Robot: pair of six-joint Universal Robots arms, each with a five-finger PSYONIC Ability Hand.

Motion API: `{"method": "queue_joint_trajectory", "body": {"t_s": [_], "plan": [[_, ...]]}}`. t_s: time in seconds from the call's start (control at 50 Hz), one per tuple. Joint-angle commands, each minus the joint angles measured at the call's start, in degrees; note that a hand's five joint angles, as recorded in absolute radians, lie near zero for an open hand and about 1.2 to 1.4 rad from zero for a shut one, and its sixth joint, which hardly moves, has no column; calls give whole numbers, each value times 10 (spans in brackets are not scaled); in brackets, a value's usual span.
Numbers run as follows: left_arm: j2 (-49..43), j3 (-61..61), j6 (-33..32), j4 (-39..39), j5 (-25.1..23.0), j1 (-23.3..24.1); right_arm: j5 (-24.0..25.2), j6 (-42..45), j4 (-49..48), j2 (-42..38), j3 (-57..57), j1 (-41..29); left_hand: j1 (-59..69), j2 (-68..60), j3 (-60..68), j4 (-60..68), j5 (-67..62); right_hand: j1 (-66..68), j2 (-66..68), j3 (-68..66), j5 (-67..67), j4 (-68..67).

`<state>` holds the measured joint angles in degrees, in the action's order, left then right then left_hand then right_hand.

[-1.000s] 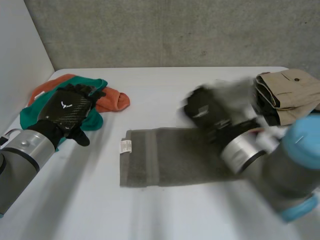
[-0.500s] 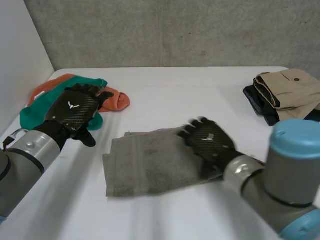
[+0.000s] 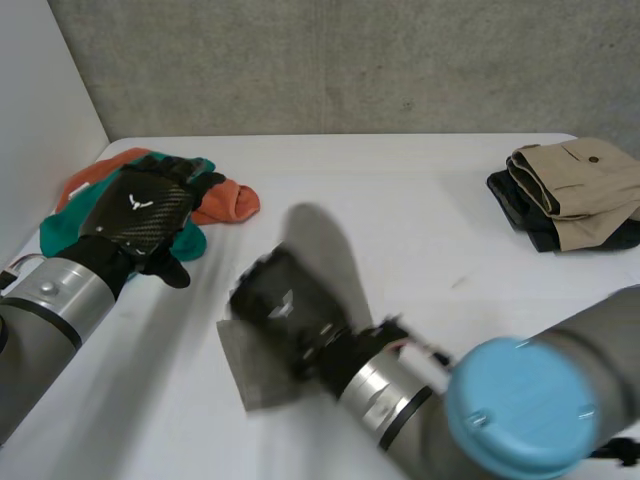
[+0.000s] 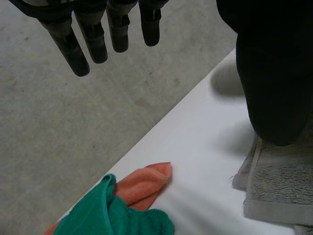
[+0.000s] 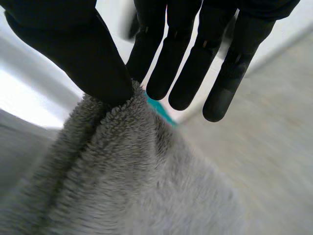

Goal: Fold the laundry.

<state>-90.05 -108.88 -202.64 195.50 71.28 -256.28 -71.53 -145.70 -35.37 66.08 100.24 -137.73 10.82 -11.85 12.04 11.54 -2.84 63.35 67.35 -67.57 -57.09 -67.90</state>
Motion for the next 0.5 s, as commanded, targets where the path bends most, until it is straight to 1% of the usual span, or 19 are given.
{"method": "queue_joint_trajectory", "body": {"t_s": [0.02,0.06,0.08,0.1,0.14,0.18,0.22,0.26,0.28,0.3,0.34,0.36,0.44,0.46,0.48,0.5], "plan": [[-3,10,42,-27,39,7,-27,-64,126,-69,-89,5,-8,19,-20,-15,28,-533,-574,576,571,579],[-8,17,56,-34,49,18,-45,-120,136,-65,-103,25,-8,19,-20,-15,28,-533,-574,576,571,579],[-11,20,60,-35,52,24,-57,-176,140,-58,-116,47,-8,19,-20,-15,28,-533,-574,576,571,579],[-14,24,65,-37,56,29,-66,-202,143,-55,-124,56,-8,19,-20,-15,28,-533,-574,576,571,579],[-29,38,77,-44,63,51,-79,-269,179,-39,-141,83,-8,19,-20,-15,28,-533,-574,576,571,579],[-44,45,85,-50,70,68,-81,-306,218,-40,-156,99,-8,19,-20,-15,28,-533,-574,576,571,579],[-68,59,89,-60,83,101,-70,-349,272,-61,-182,115,-8,19,-20,-15,28,-533,-574,576,571,579],[-88,68,93,-62,91,124,-58,-368,306,-75,-203,124,-8,19,-20,-15,28,-533,-574,576,571,579],[-110,79,96,-61,102,145,-53,-373,321,-82,-213,128,-8,19,-20,-15,28,-533,-574,576,571,579],[-122,86,99,-59,107,154,-42,-374,347,-95,-231,134,-8,19,-20,-15,28,-533,-574,576,571,579],[-147,101,106,-55,119,173,-37,-369,370,-111,-246,140,-8,19,-20,-15,28,-533,-574,576,571,579],[-178,120,112,-54,130,187,-34,-366,380,-118,-253,141,-8,19,-20,-15,28,-533,-574,576,571,579],[-239,155,113,-60,158,208,-39,-356,403,-150,-286,145,-8,19,-20,-15,28,-533,-574,576,571,579],[-269,174,111,-68,179,210,-41,-353,407,-161,-296,145,-8,19,-20,-15,28,-533,-574,576,571,579],[-278,178,111,-71,187,209,-42,-353,408,-168,-300,145,-8,19,-20,-15,28,-533,-574,576,571,579],[-300,190,109,-83,207,203,-44,-352,410,-173,-304,144,-8,19,-20,-15,28,-533,-574,576,571,579]]}}
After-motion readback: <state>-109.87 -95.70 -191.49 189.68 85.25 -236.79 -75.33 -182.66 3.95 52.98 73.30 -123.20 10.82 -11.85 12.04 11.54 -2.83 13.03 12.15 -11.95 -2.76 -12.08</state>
